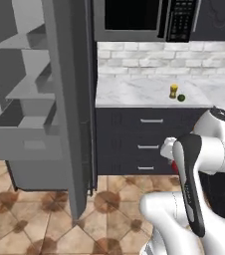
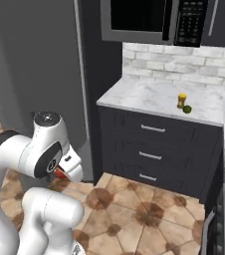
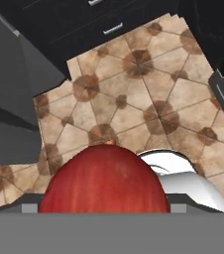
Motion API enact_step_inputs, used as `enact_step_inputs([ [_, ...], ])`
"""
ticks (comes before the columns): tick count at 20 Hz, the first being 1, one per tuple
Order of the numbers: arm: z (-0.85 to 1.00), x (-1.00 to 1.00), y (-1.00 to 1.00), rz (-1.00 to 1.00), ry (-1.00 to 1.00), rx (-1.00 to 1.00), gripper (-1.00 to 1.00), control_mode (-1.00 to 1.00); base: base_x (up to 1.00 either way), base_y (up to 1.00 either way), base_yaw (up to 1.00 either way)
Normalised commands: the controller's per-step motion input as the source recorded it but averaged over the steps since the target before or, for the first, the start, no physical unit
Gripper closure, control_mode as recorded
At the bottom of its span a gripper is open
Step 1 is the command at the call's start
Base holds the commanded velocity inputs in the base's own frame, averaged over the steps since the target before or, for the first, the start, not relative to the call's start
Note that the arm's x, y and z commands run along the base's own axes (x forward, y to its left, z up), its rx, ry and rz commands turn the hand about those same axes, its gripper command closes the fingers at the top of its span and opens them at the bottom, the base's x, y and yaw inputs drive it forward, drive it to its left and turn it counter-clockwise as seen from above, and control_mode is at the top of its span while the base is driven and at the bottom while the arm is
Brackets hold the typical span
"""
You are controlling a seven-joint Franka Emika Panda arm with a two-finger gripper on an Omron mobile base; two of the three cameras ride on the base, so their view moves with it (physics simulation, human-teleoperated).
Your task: Place the onion and lime inside the fridge drawer. Close the drawer after placing the vegetables.
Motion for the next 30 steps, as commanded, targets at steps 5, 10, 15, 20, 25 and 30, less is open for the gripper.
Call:
enact_step_inputs([
  [5, 0.00, 0.00, 0.00, 0.00, 0.00, 0.00, 1.00, 1.00, -1.00, 0.16, 0.19],
  [10, 0.00, 0.00, 0.00, 0.00, 0.00, 0.00, 1.00, 1.00, -0.98, 0.45, 0.23],
  [15, 0.00, 0.00, 0.00, 0.00, 0.00, 0.00, 1.00, 1.00, -0.58, 0.88, 0.28],
  [20, 0.00, 0.00, 0.00, 0.00, 0.00, 0.00, 1.00, 1.00, -0.01, 0.75, 0.36],
  [25, 0.00, 0.00, 0.00, 0.00, 0.00, 0.00, 1.00, 1.00, 0.00, 0.75, 0.48],
  [30, 0.00, 0.00, 0.00, 0.00, 0.00, 0.00, 1.00, 1.00, 0.03, 0.72, 0.52],
])
